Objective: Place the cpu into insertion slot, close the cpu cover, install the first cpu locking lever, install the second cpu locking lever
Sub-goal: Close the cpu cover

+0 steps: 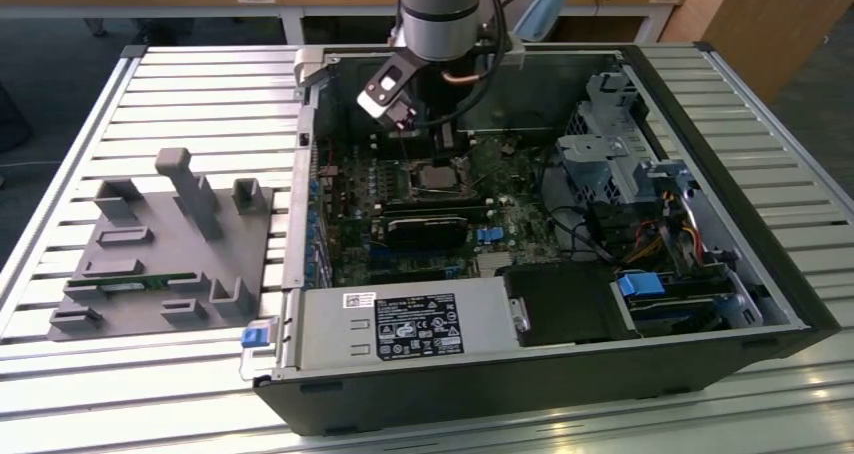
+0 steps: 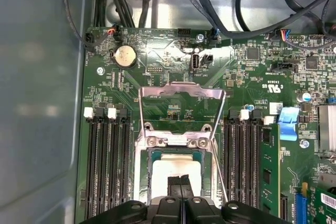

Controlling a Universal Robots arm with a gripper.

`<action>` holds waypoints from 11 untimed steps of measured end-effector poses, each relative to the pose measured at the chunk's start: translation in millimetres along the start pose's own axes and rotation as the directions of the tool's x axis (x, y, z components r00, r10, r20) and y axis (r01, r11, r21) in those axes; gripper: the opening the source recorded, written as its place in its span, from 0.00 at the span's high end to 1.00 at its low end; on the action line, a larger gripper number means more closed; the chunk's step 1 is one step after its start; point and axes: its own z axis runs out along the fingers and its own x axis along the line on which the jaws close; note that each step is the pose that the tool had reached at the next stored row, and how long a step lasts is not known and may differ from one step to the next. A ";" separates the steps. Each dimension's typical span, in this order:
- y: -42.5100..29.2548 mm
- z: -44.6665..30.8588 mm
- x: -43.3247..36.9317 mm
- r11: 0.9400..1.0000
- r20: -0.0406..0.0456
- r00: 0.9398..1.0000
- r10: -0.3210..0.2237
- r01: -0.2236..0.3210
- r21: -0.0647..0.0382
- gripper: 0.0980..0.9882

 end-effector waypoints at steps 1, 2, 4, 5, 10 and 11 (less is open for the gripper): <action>0.1 -0.6 0.0 1.000 0.000 1.000 0.000 0.000 0.000 0.99; 0.1 -1.4 0.0 1.000 0.000 1.000 0.000 0.000 0.000 0.99; 0.3 -3.2 0.0 1.000 0.000 1.000 0.000 0.000 0.000 0.99; 0.3 -4.1 0.0 1.000 0.000 1.000 0.000 0.000 0.000 0.99; 0.7 -8.2 0.0 1.000 0.000 1.000 0.000 0.000 0.000 0.99; 0.7 -8.6 0.0 1.000 0.000 1.000 0.000 0.000 0.000 0.99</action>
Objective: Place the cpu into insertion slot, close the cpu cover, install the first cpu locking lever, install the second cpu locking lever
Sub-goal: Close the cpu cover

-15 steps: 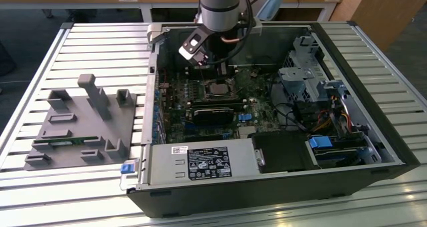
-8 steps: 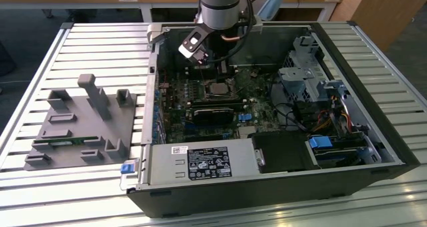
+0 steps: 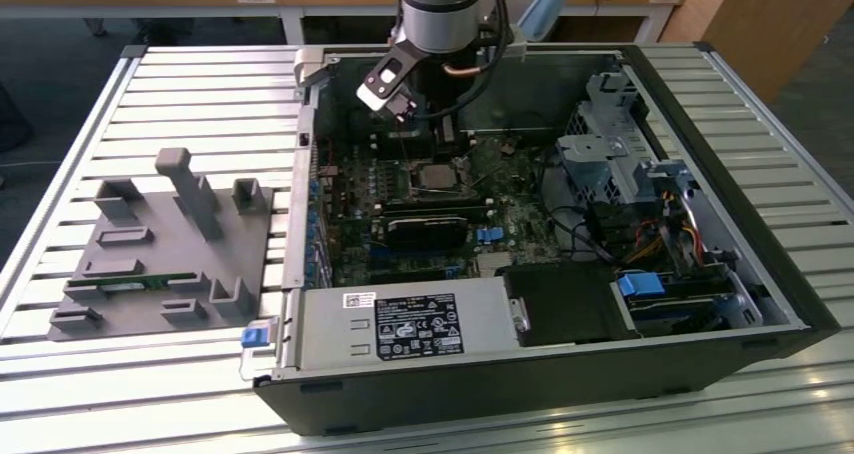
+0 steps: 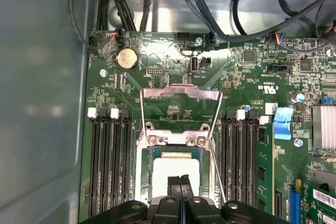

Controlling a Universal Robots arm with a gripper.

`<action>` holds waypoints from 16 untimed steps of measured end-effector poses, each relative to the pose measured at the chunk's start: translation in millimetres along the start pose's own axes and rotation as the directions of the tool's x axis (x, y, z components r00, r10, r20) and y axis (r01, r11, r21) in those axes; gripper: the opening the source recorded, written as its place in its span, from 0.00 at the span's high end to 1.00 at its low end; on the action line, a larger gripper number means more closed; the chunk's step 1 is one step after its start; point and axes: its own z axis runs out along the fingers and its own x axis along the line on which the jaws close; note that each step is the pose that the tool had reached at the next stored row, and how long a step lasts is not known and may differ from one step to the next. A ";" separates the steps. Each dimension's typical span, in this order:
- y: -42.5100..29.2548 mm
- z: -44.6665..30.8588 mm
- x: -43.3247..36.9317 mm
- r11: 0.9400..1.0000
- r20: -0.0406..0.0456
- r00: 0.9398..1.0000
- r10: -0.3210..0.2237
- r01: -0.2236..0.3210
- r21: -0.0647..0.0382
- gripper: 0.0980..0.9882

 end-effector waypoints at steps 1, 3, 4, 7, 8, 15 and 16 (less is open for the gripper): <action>0.0 0.0 0.0 1.000 -0.001 1.000 0.000 0.000 0.000 0.99; -0.4 -0.1 -0.8 1.000 -0.002 1.000 0.000 0.000 0.000 0.99; -0.6 -0.1 -1.1 1.000 -0.002 1.000 0.000 0.000 0.000 0.99; -0.6 -0.1 -1.6 1.000 -0.002 1.000 0.000 0.000 0.000 0.99; -0.6 -0.1 -1.6 1.000 -0.002 1.000 0.000 0.000 0.000 0.99; -0.6 -0.4 -1.8 1.000 -0.003 1.000 0.000 0.000 0.000 0.99; -0.5 -1.1 -1.8 1.000 -0.006 1.000 0.000 0.000 0.000 0.99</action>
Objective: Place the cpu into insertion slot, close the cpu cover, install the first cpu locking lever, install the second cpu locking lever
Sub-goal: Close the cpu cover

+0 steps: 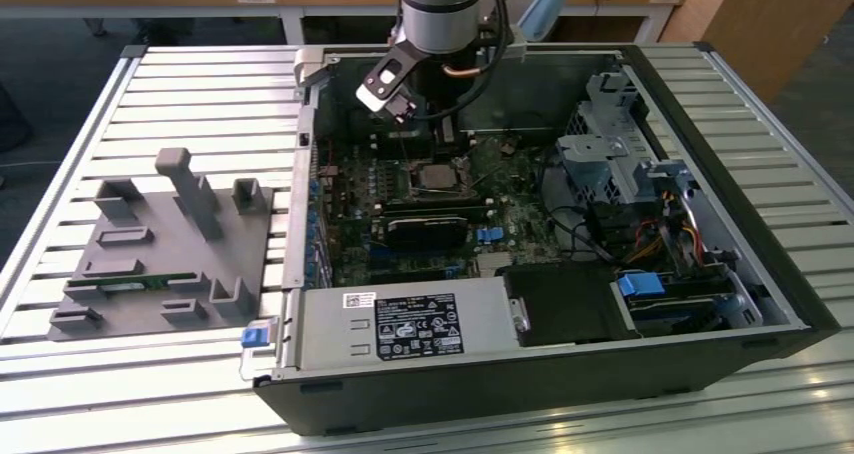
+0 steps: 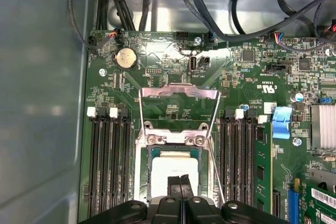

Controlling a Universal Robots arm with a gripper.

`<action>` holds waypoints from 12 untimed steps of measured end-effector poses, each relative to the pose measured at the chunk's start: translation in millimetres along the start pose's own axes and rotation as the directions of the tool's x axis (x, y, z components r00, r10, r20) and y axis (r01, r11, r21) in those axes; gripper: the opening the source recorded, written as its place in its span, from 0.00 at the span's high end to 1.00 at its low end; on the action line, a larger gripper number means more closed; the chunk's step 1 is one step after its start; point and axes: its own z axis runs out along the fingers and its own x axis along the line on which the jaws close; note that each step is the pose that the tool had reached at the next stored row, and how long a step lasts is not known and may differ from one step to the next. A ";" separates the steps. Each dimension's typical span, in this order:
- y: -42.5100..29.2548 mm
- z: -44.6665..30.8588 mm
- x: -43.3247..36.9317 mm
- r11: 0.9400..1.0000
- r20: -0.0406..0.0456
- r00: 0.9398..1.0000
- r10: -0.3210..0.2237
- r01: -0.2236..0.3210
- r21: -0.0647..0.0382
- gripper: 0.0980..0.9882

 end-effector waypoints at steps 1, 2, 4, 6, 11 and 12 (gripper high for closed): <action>0.0 -0.9 0.1 1.000 -0.002 1.000 0.000 0.000 0.000 0.99; 0.1 -2.3 0.1 1.000 -0.004 1.000 0.001 -0.001 0.000 0.99; 0.4 -6.3 0.1 1.000 -0.006 1.000 0.001 -0.001 0.000 0.99; 0.8 -11.1 0.1 1.000 -0.006 1.000 0.001 -0.001 0.000 0.99; 1.6 -17.1 -0.1 1.000 -0.009 1.000 0.001 -0.001 0.004 0.99; 2.3 -17.0 -0.1 1.000 -0.010 1.000 0.001 -0.001 0.008 0.99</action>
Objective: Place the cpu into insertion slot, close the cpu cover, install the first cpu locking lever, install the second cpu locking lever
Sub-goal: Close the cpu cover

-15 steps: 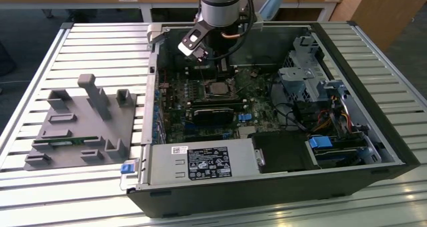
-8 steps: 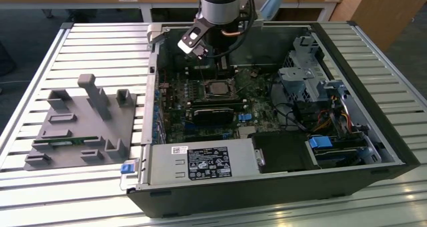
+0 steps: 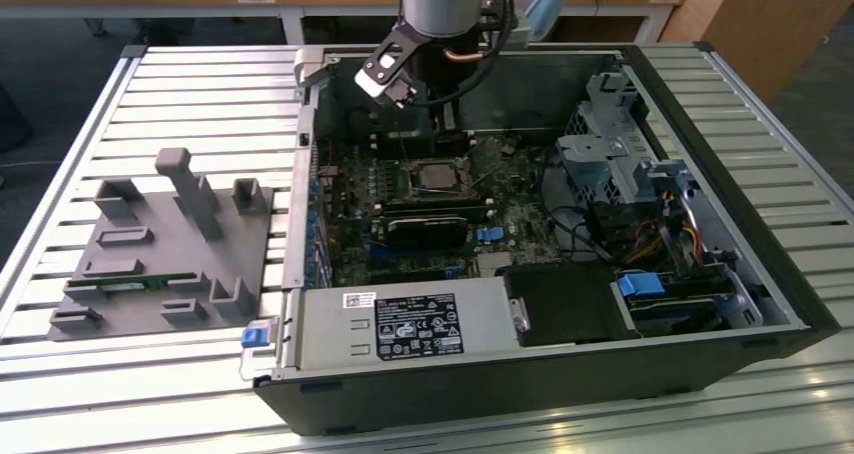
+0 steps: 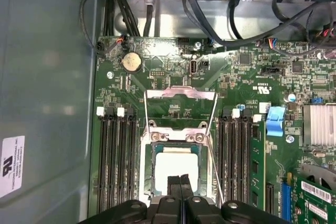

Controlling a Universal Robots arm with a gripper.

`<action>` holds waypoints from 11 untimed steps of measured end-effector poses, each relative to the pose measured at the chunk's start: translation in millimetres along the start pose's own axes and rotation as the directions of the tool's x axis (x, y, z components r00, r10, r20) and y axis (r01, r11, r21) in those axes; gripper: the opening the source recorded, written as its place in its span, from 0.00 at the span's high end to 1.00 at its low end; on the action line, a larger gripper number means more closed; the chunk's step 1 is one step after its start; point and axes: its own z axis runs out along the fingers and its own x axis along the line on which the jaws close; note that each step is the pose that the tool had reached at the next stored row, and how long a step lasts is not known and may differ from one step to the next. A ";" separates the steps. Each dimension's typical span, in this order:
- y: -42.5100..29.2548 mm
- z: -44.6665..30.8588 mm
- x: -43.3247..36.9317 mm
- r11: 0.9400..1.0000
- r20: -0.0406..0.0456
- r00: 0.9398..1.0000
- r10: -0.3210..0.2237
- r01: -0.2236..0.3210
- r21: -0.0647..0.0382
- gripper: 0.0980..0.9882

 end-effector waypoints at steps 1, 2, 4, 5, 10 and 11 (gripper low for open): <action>1.3 0.1 -0.1 1.000 -0.001 1.000 0.000 0.000 0.006 0.99; 2.8 0.1 -0.1 1.000 -0.002 1.000 0.000 0.000 0.013 0.99; 7.2 0.4 -0.1 1.000 -0.003 1.000 0.001 -0.001 0.030 0.99; 9.9 0.6 -0.2 0.999 -0.004 1.000 0.001 -0.001 0.040 0.99; 13.9 -0.8 -0.2 0.998 -0.005 1.000 0.001 -0.001 0.063 0.99; 14.0 -2.1 -0.2 0.998 -0.005 1.000 0.002 -0.001 0.063 0.99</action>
